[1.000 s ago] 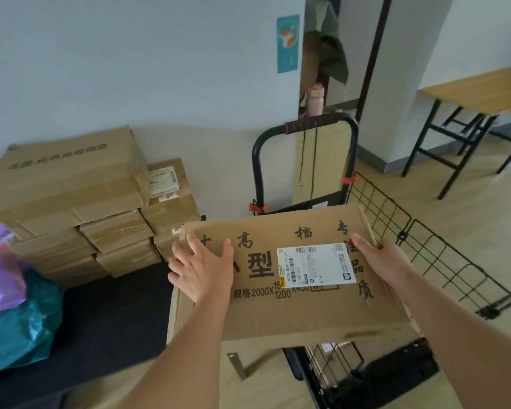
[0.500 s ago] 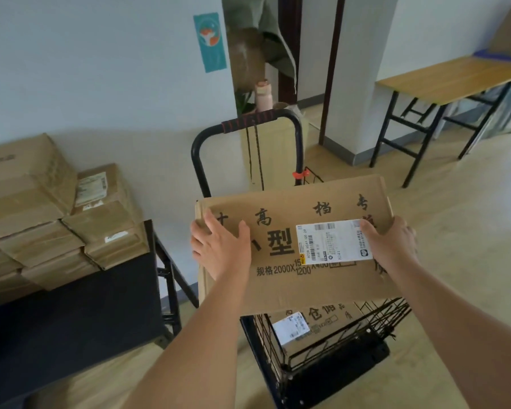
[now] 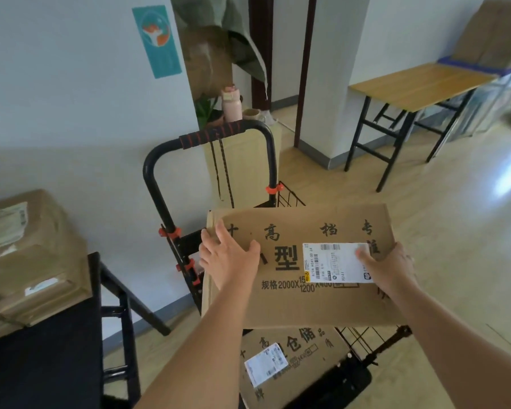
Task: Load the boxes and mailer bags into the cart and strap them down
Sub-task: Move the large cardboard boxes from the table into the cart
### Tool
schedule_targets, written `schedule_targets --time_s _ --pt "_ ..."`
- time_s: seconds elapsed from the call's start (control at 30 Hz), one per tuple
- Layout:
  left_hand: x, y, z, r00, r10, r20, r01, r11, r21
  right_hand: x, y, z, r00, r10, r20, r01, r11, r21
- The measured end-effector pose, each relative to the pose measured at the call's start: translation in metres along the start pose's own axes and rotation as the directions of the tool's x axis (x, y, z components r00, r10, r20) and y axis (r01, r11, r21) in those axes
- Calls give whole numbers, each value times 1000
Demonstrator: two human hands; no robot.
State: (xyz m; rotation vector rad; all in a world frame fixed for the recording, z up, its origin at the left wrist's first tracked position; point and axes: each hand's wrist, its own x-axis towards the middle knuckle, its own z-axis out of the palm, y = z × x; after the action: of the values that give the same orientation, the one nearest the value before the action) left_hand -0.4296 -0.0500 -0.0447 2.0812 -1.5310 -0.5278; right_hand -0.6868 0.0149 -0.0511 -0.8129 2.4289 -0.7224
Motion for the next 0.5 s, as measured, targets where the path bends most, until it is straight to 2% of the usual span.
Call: schedule_targets --time_s 0.23,0.5 --pt "44 -16 36 984 -97 149 115 987 -115 41 -6 33 999 -18 32 20 998 -65" --pt "65 -54 69 953 -278 122 300 922 -246 83 -11 81 989 -50 142 64 993 -95"
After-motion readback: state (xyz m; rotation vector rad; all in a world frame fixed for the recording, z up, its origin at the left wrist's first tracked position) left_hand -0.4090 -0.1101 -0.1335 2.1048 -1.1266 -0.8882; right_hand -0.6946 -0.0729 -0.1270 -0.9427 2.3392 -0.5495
